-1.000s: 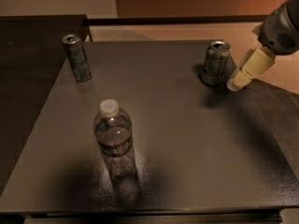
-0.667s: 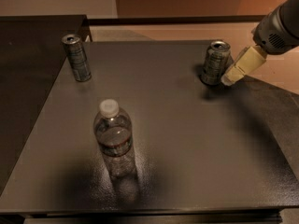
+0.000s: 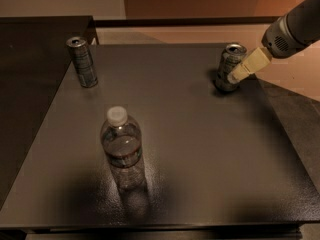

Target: Move 7up can near water bottle

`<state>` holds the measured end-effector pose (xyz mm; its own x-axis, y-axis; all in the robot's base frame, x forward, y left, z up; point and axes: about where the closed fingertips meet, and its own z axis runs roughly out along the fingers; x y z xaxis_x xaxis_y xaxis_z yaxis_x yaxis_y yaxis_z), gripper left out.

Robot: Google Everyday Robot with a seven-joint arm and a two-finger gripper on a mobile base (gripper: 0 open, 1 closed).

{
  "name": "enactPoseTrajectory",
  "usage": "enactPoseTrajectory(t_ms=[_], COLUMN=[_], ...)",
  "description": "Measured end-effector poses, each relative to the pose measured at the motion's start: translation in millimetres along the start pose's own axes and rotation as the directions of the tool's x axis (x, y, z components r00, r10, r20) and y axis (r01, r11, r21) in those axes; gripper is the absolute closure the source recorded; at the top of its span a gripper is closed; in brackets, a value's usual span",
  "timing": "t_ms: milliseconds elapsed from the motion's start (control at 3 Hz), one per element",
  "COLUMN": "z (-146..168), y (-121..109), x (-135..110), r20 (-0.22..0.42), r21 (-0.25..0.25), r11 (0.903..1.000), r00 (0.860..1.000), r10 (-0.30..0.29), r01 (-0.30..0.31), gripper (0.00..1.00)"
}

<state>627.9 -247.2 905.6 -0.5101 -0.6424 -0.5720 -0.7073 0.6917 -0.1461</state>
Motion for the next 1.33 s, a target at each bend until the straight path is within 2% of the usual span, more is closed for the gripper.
enactPoseTrajectory(t_ms=[333,667,1000,1333], z=[13,15,15,12], y=[-2,-1,-1,-2], x=[-8,-20,-27,-26], r20=[0.028,0.062,0.073,0.071], r21=[-0.041,-0.074,-0.090,-0.095], r11=[0.9984,0.9961,0.9945,0.9934], r00=[0.999,0.997,0.996,0.995], r10=[0.038,0.053,0.061,0.071], r01=[-0.037,-0.049,-0.054,-0.064], gripper=[0.00,0.00,0.18,0.41])
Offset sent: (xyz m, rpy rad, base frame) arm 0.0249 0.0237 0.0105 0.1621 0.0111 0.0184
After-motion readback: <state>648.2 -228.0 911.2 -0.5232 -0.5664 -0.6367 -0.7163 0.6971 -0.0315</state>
